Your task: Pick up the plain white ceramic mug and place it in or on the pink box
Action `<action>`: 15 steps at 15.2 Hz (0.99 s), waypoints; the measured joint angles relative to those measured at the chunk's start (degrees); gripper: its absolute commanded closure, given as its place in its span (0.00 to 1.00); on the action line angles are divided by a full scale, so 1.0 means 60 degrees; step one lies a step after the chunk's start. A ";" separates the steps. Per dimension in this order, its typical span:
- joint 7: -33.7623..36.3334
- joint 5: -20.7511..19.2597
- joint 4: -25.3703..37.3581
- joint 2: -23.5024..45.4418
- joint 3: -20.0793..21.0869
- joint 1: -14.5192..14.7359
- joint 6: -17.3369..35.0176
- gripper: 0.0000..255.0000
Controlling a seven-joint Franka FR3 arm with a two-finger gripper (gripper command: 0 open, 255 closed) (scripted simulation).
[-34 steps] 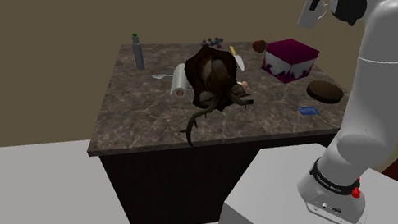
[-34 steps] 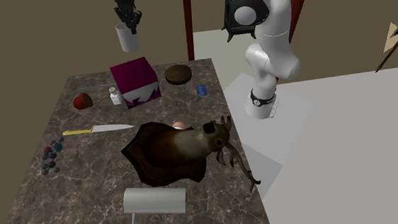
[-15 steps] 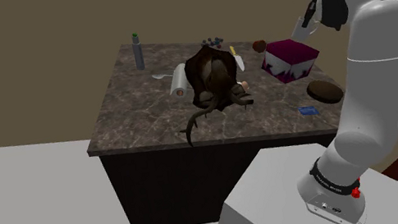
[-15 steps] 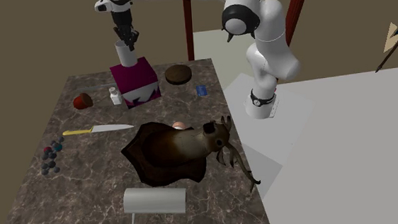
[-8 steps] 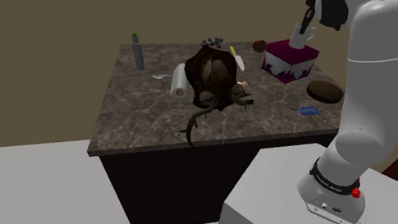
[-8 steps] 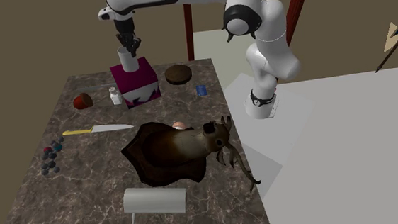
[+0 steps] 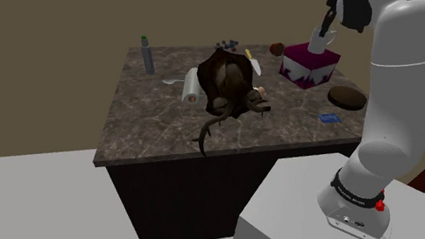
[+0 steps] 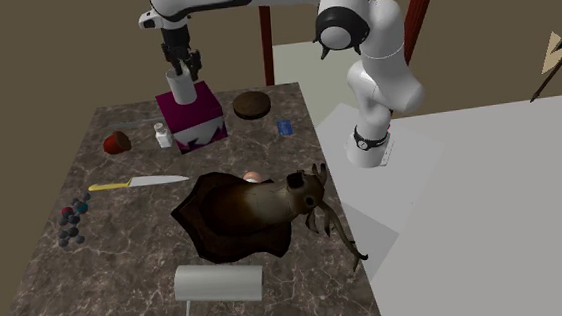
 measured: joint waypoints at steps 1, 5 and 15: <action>0.0000 0.0000 0.0000 0.0000 0.0000 0.0000 0.0000 0.00; 0.0036 -0.0029 0.0133 -0.0027 -0.0015 -0.0009 -0.0137 0.00; 0.0121 -0.0014 0.1352 0.0034 0.0008 -0.0451 -0.1233 0.00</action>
